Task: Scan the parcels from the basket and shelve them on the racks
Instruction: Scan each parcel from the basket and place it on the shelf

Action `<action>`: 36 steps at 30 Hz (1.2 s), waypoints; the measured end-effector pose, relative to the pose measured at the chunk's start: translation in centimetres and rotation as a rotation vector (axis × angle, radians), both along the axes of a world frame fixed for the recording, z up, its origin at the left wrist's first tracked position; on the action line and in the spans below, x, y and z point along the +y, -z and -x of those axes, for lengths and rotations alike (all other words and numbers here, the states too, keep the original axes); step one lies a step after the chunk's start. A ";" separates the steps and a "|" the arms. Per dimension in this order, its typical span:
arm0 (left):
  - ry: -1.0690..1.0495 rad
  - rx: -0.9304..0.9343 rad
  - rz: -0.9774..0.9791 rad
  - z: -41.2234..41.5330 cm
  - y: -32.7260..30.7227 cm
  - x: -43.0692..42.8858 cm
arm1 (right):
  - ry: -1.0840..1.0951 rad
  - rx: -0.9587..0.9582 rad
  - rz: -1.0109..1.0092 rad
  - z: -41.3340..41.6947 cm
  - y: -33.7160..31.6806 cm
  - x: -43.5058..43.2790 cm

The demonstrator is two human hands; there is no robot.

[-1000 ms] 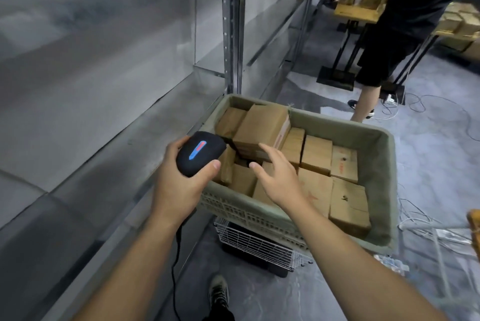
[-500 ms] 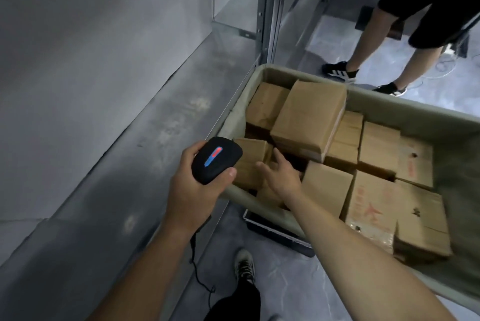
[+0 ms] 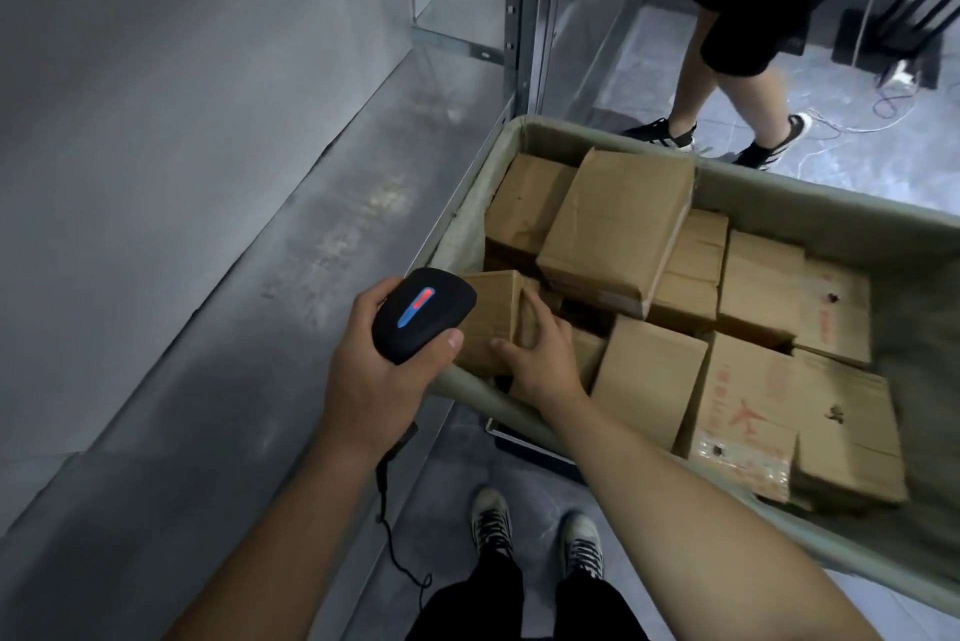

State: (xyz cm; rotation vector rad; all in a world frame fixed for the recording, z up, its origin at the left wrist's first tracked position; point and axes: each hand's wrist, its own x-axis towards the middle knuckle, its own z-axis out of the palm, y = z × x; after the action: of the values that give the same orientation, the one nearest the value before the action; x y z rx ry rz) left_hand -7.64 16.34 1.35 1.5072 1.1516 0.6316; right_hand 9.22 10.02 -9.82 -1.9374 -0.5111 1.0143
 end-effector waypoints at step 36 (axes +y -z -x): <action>0.026 -0.165 0.019 -13.5 -3.5 -13.7 | 0.166 0.038 -0.070 -17.5 -3.2 -24.4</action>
State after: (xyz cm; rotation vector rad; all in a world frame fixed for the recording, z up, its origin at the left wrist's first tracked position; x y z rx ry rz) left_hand 5.81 2.61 4.81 1.4238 1.0076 0.7110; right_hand 26.69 -14.43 -6.66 -1.8619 -0.3537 0.9137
